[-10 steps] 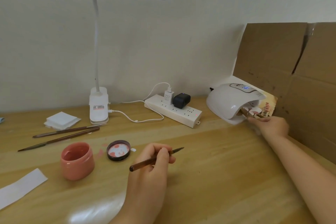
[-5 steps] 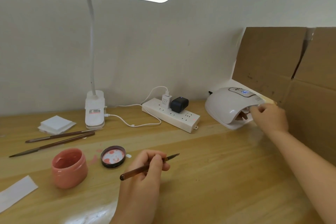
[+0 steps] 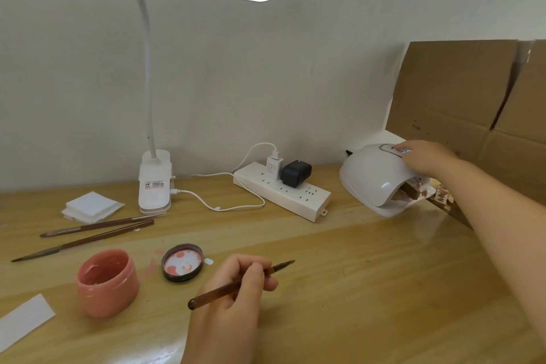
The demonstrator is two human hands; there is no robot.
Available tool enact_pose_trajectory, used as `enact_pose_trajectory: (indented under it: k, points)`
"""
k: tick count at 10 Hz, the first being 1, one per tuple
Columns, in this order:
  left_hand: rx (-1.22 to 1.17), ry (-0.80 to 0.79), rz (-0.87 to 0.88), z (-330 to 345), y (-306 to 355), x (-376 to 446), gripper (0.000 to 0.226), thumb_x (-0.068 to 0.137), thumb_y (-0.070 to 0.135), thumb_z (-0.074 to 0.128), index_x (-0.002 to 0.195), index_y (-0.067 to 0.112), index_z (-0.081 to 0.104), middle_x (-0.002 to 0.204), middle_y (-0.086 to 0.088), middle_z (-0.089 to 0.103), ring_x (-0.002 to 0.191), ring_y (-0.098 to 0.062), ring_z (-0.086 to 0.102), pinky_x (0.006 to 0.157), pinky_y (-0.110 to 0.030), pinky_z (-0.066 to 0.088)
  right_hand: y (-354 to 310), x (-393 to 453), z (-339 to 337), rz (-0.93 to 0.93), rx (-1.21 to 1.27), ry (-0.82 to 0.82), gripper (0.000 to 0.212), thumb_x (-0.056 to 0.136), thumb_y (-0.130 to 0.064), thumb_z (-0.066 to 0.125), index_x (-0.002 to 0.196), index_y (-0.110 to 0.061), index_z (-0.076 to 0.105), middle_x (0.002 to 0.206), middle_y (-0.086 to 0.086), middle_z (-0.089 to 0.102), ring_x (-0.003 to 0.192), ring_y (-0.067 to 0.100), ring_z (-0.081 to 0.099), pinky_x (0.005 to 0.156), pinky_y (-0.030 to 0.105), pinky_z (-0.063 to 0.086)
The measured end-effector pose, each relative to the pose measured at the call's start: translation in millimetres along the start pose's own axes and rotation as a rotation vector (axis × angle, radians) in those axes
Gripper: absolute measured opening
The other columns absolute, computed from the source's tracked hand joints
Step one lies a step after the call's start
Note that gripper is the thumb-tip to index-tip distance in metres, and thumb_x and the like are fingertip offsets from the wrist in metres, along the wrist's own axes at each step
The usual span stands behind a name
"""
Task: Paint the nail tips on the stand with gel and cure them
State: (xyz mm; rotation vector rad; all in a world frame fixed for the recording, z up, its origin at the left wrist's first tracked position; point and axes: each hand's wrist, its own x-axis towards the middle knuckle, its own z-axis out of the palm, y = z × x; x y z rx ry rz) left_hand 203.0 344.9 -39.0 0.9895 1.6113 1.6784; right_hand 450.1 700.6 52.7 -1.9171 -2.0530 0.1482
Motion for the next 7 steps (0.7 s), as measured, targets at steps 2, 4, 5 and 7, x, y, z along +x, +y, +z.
enact_pose_trajectory:
  k: [2, 4, 5, 7]
  points:
    - [-0.003, -0.007, -0.011, 0, 1, 1, 0.026, 0.094, 0.012, 0.055, 0.077, 0.021, 0.072, 0.069, 0.004, 0.073, 0.067, 0.0, 0.064, 0.071, -0.03, 0.044, -1, 12, -2, -0.036, -0.063, -0.052, 0.041, 0.099, -0.021, 0.034, 0.136, -0.03, 0.049, 0.145, 0.008, 0.045, 0.126, 0.032, 0.044, 0.092, 0.038, 0.036]
    - [0.001, -0.006, 0.005, 0, -2, 3, 0.028, 0.094, 0.012, 0.055, 0.074, 0.023, 0.072, 0.069, 0.004, 0.073, 0.065, -0.004, 0.063, 0.068, -0.029, 0.044, -1, 17, -2, -0.04, -0.016, -0.053, 0.039, 0.093, -0.014, 0.04, 0.128, -0.026, 0.055, 0.141, 0.008, 0.048, 0.123, 0.029, 0.046, 0.093, 0.032, 0.037]
    - [-0.01, -0.003, 0.018, 1, -4, 4, 0.034, 0.094, 0.013, 0.055, 0.073, 0.032, 0.073, 0.07, 0.003, 0.073, 0.068, -0.004, 0.065, 0.071, -0.031, 0.047, 4, 7, -2, 0.01, 0.053, -0.037, 0.039, 0.095, -0.013, 0.043, 0.134, -0.016, 0.047, 0.131, 0.017, 0.053, 0.107, 0.031, 0.051, 0.082, 0.032, 0.04]
    - [-0.014, 0.006, 0.026, 1, -4, 6, 0.033, 0.096, 0.015, 0.053, 0.078, 0.036, 0.071, 0.073, 0.006, 0.072, 0.077, -0.012, 0.067, 0.079, -0.036, 0.053, 10, -59, 26, 0.006, 0.345, 0.252, 0.045, 0.089, -0.01, 0.052, 0.133, -0.01, 0.047, 0.114, 0.016, 0.06, 0.113, 0.033, 0.051, 0.089, 0.033, 0.04]
